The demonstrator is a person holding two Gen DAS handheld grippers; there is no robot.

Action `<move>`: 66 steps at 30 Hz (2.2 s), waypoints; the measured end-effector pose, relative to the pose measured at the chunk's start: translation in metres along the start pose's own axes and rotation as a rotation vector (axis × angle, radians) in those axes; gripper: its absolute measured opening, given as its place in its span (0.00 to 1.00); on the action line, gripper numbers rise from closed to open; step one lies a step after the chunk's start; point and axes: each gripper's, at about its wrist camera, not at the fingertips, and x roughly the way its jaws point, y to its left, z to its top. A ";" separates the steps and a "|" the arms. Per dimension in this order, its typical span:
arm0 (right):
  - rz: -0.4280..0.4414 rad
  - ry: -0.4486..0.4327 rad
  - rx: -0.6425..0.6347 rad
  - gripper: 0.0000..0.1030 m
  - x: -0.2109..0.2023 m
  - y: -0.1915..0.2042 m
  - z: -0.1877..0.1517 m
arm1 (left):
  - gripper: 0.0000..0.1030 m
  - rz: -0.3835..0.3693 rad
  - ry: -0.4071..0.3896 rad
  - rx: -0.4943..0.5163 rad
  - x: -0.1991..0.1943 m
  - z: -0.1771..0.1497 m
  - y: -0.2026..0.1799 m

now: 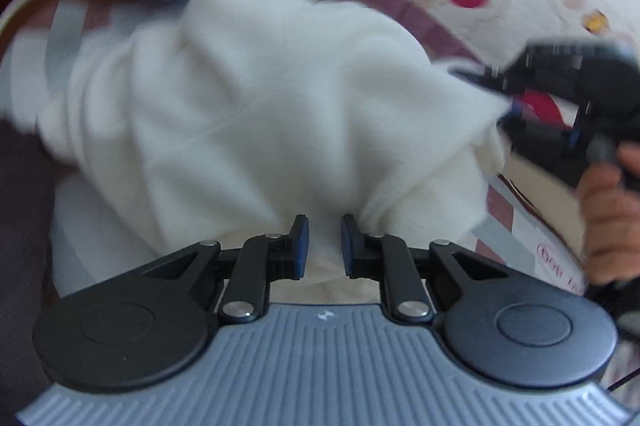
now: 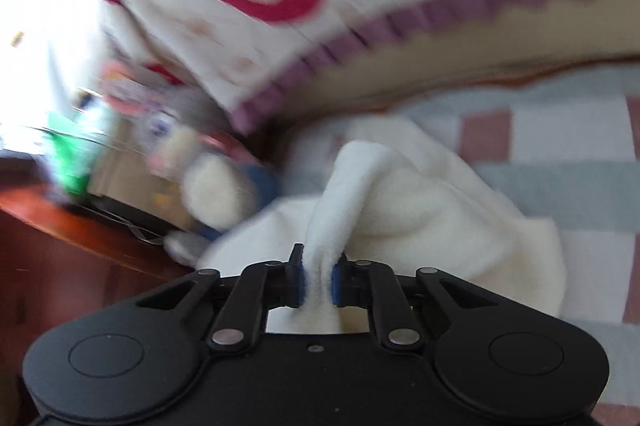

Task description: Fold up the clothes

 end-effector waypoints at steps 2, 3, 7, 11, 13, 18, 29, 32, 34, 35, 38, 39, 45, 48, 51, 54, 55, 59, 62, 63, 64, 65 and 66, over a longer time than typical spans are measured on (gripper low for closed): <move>0.074 -0.027 -0.019 0.14 -0.024 0.014 0.007 | 0.15 0.018 -0.070 0.091 -0.010 0.000 -0.016; 0.114 -0.041 -0.033 0.14 -0.037 0.022 0.009 | 0.17 0.037 -0.114 0.141 -0.016 -0.002 -0.024; 0.203 -0.113 -0.134 0.05 -0.092 0.051 0.014 | 0.42 0.102 -0.299 0.411 -0.038 -0.021 -0.066; 0.018 -0.111 -0.381 0.10 -0.115 0.070 0.009 | 0.85 0.194 -0.405 0.594 -0.038 -0.036 -0.097; -0.034 -0.097 -0.427 0.11 -0.114 0.065 0.002 | 0.86 0.281 -0.408 0.645 -0.028 -0.036 -0.099; -0.152 -0.036 -0.489 0.25 -0.090 0.041 -0.018 | 0.95 0.265 -0.229 0.525 0.003 -0.016 -0.070; -0.267 -0.187 -0.799 0.76 -0.088 0.042 -0.065 | 1.00 0.053 0.088 0.198 0.065 -0.009 -0.026; -0.288 -0.181 -0.753 0.79 -0.092 0.028 -0.066 | 0.65 0.139 0.046 0.229 0.065 -0.009 -0.027; -0.313 -0.174 -0.691 0.80 -0.095 0.015 -0.064 | 0.46 0.164 0.015 0.226 0.057 -0.002 -0.021; -0.328 -0.167 -0.655 0.80 -0.097 0.007 -0.062 | 0.29 0.143 -0.022 0.177 0.047 0.005 -0.011; -0.372 -0.122 -0.554 0.75 -0.100 -0.015 -0.055 | 0.23 0.172 -0.205 0.015 0.007 0.024 0.025; -0.377 -0.089 -0.525 0.65 -0.100 -0.020 -0.052 | 0.23 0.187 -0.254 -0.036 -0.003 0.027 0.037; -0.349 0.023 -0.413 0.43 -0.088 -0.041 -0.045 | 0.23 0.284 -0.307 -0.181 -0.016 0.029 0.081; -0.308 0.056 -0.329 0.44 -0.079 -0.046 -0.043 | 0.24 0.265 -0.281 -0.168 -0.012 0.033 0.075; -0.264 0.086 -0.199 0.50 -0.064 -0.058 -0.039 | 0.27 0.231 -0.242 -0.146 -0.012 0.029 0.071; -0.272 0.092 -0.051 0.60 -0.044 -0.081 -0.034 | 0.29 0.193 -0.210 -0.142 -0.010 0.020 0.072; -0.274 0.091 0.004 0.61 -0.037 -0.091 -0.033 | 0.30 0.183 -0.206 -0.138 -0.009 0.018 0.072; -0.199 0.081 0.245 0.68 -0.016 -0.129 -0.039 | 0.41 0.159 -0.226 -0.081 -0.012 0.014 0.064; -0.159 0.087 0.315 0.75 0.000 -0.140 -0.045 | 0.45 0.102 -0.252 -0.124 -0.020 0.013 0.064; -0.161 0.099 0.309 0.76 0.008 -0.141 -0.046 | 0.51 0.060 -0.267 -0.158 -0.024 0.011 0.067; -0.165 0.109 0.295 0.76 0.015 -0.140 -0.046 | 0.54 0.049 -0.277 -0.154 -0.025 0.009 0.067; -0.158 0.109 0.277 0.78 0.022 -0.136 -0.045 | 0.55 0.053 -0.285 -0.136 -0.026 0.007 0.066; -0.150 0.109 0.257 0.78 0.030 -0.133 -0.044 | 0.55 0.056 -0.293 -0.118 -0.027 0.004 0.064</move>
